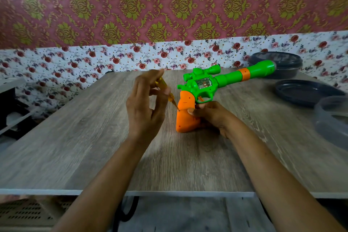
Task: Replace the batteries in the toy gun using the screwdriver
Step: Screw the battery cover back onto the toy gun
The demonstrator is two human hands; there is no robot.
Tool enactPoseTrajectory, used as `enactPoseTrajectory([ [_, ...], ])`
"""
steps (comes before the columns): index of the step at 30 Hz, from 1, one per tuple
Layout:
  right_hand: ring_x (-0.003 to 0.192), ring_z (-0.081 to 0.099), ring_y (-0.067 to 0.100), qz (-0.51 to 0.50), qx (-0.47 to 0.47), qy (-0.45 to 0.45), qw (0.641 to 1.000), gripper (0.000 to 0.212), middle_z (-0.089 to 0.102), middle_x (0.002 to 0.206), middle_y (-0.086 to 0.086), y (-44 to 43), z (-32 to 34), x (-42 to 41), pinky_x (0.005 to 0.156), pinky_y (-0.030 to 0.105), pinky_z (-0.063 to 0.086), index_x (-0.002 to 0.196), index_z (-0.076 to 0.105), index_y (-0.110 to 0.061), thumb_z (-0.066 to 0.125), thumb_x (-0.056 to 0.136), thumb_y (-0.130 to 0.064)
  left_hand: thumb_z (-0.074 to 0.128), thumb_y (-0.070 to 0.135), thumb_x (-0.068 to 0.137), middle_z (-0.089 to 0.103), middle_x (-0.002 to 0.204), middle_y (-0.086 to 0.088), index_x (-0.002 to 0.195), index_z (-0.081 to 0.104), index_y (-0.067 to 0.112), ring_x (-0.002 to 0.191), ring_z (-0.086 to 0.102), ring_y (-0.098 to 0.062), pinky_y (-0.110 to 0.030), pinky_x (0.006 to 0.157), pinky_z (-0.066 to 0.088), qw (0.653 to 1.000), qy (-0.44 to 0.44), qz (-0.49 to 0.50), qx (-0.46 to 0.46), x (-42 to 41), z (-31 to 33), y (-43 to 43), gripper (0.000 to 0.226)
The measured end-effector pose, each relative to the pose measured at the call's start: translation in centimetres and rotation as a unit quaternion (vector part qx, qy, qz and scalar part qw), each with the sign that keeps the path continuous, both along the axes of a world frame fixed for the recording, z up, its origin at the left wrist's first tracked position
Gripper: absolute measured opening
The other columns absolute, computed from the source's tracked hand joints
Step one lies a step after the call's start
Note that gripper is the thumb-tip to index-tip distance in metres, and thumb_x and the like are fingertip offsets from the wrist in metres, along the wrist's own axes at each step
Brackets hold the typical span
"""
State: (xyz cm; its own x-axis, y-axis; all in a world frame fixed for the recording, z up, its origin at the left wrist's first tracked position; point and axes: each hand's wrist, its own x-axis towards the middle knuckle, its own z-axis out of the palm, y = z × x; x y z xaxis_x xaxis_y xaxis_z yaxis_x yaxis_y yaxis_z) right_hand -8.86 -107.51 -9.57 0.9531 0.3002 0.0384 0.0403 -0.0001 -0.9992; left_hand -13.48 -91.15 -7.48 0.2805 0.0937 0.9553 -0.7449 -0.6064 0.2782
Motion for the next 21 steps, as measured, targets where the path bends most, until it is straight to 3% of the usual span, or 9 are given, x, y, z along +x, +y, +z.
enactPoseTrajectory([
  [3,0.058,0.06,0.002,0.004,0.0,0.001,1.0,0.016,0.063,0.063,-0.008,0.01,0.06,-0.03,0.055,0.017,0.053,0.077,0.064,-0.017,0.058,0.085,-0.004,0.055,0.019,0.092,0.057,0.09,-0.014,0.109,0.049,0.014,0.081,0.051,0.011,-0.004,0.071,0.041,0.999,-0.027,0.021,-0.003,0.13,-0.01,0.04,0.019],
  [7,0.057,0.059,0.002,-0.006,0.001,0.006,1.0,0.016,0.062,0.065,-0.006,0.12,0.21,-0.13,0.054,0.016,0.052,0.077,0.063,-0.017,0.058,0.085,-0.004,0.05,0.012,0.094,0.064,0.106,-0.006,0.123,0.043,0.015,0.083,0.061,-0.006,-0.014,0.072,0.048,1.0,0.003,0.03,-0.006,0.19,0.02,0.13,0.03],
  [10,0.065,0.057,0.007,-0.009,-0.009,0.005,1.0,0.011,0.06,0.072,-0.001,0.16,0.39,-0.3,0.053,0.015,0.051,0.084,0.063,-0.015,0.058,0.086,-0.005,0.044,0.011,0.096,0.065,0.102,-0.008,0.127,0.052,0.005,0.082,0.062,-0.016,-0.017,0.07,0.044,0.998,0.019,0.051,0.015,0.08,0.1,0.19,0.032],
  [13,0.066,0.056,0.008,-0.007,-0.004,0.006,1.0,0.016,0.059,0.076,0.001,0.16,0.49,-0.43,0.053,0.015,0.051,0.102,0.06,-0.01,0.057,0.086,-0.005,0.044,0.012,0.096,0.061,0.111,-0.014,0.126,0.054,-0.001,0.094,0.059,-0.006,-0.006,0.078,0.041,0.998,0.021,0.051,0.017,-0.12,0.28,0.06,0.035],
  [16,0.068,0.055,0.009,0.0,-0.005,0.004,1.0,0.023,0.058,0.076,0.001,0.08,0.46,-0.49,0.052,0.014,0.051,0.11,0.059,-0.007,0.055,0.087,-0.004,0.051,0.02,0.095,0.051,0.107,-0.013,0.119,0.058,0.003,0.091,0.049,0.012,-0.008,0.076,0.045,0.999,-0.005,0.034,0.0,-0.09,0.25,-0.01,0.031],
  [19,0.07,0.056,0.01,0.003,-0.007,0.005,1.0,0.023,0.059,0.077,0.001,0.08,0.36,-0.43,0.054,0.014,0.052,0.109,0.06,-0.008,0.056,0.087,-0.005,0.055,0.013,0.093,0.054,0.1,-0.009,0.115,0.06,0.003,0.085,0.052,0.008,-0.014,0.073,0.049,0.999,-0.013,0.035,-0.015,0.08,0.15,0.08,0.025],
  [21,0.064,0.059,0.006,0.0,-0.007,0.01,1.0,0.016,0.06,0.073,-0.001,0.05,0.31,-0.34,0.053,0.014,0.051,0.1,0.061,-0.011,0.056,0.087,-0.005,0.052,0.011,0.094,0.06,0.106,-0.004,0.124,0.05,0.01,0.086,0.059,-0.001,-0.013,0.075,0.048,0.999,0.002,0.041,-0.017,0.04,0.21,0.05,0.031],
])
